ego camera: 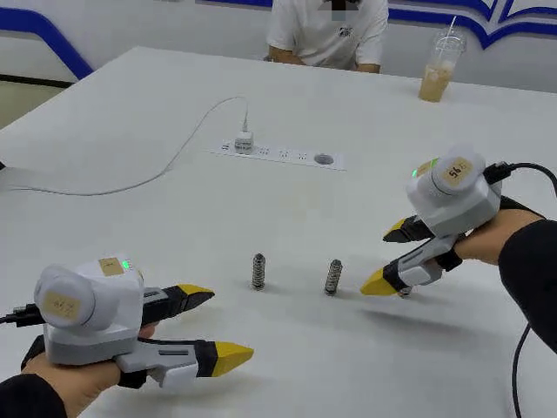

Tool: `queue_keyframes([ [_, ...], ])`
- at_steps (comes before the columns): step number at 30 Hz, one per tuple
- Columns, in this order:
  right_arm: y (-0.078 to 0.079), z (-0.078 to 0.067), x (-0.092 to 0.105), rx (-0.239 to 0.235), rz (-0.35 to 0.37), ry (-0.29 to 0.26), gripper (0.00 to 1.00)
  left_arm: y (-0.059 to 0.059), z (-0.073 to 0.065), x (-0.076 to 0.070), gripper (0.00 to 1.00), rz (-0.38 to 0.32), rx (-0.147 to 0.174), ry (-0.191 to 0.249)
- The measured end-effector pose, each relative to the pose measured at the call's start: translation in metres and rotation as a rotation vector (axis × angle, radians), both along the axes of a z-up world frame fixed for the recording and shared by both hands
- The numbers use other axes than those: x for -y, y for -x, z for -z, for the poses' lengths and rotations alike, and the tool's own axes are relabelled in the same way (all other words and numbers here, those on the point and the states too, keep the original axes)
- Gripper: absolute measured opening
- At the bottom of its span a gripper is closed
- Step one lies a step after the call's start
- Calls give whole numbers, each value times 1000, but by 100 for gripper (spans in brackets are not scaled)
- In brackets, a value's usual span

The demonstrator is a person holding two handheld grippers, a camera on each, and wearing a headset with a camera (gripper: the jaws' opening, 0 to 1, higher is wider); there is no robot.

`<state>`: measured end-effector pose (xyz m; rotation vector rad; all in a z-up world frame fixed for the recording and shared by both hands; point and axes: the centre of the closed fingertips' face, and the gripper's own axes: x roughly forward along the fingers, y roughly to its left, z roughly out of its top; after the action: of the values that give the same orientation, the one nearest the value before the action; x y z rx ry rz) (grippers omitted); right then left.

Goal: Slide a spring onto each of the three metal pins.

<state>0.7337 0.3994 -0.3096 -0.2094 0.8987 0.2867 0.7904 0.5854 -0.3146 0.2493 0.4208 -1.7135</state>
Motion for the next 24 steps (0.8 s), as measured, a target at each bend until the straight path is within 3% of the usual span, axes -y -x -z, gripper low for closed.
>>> queue_keyframes([
  [24, 47, -3, 10, 93, 99, -21, 67, -1, -6, 4, 67, -7, 11, -3],
])
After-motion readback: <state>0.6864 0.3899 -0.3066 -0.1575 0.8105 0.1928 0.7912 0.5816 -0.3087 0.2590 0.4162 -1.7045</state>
